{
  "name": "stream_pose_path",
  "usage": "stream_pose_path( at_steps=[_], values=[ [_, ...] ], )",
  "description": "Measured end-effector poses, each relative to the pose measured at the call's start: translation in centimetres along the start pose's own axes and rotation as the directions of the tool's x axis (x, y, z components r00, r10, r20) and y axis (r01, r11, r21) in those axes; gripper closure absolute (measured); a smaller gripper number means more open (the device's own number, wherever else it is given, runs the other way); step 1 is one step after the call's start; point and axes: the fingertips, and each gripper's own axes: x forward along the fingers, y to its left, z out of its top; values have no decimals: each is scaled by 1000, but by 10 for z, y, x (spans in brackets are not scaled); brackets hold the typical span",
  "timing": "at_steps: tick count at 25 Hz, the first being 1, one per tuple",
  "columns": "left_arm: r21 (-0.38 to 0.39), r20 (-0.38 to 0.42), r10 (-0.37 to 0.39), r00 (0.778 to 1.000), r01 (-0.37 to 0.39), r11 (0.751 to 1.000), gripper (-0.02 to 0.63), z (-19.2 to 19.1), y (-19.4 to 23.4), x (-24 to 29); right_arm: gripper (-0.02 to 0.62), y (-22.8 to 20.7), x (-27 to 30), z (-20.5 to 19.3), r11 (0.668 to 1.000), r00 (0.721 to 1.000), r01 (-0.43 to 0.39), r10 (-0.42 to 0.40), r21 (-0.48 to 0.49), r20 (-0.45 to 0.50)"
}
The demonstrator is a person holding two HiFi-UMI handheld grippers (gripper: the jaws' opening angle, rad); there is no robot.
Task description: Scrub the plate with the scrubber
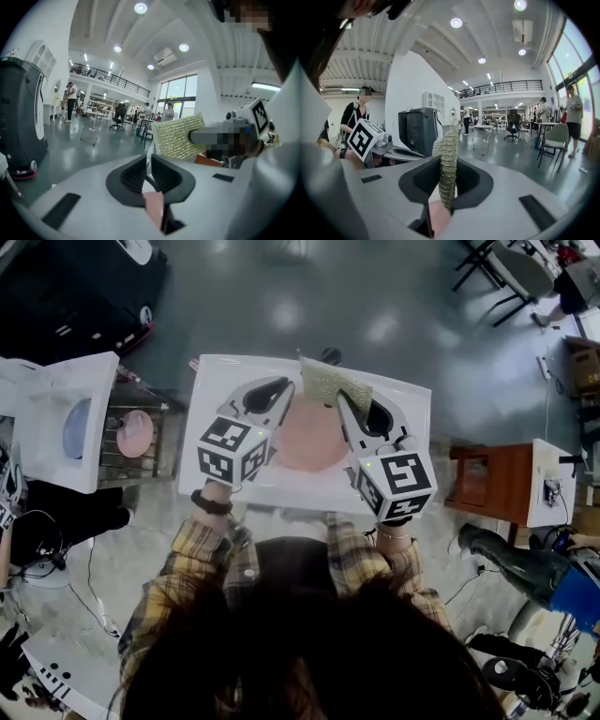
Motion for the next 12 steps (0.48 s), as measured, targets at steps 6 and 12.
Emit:
stream_pose_path(
  at_steps=[6,12],
  values=[
    [86,114,-89,989,79,993,588,67,-43,-18,520,-7,-27,59,998,990,31,-23,-51,142],
    [143,215,-100,971,70,987,592,106,-64,-38,520,-7,-44,80,996,980,44,-29,-75,195]
  ],
)
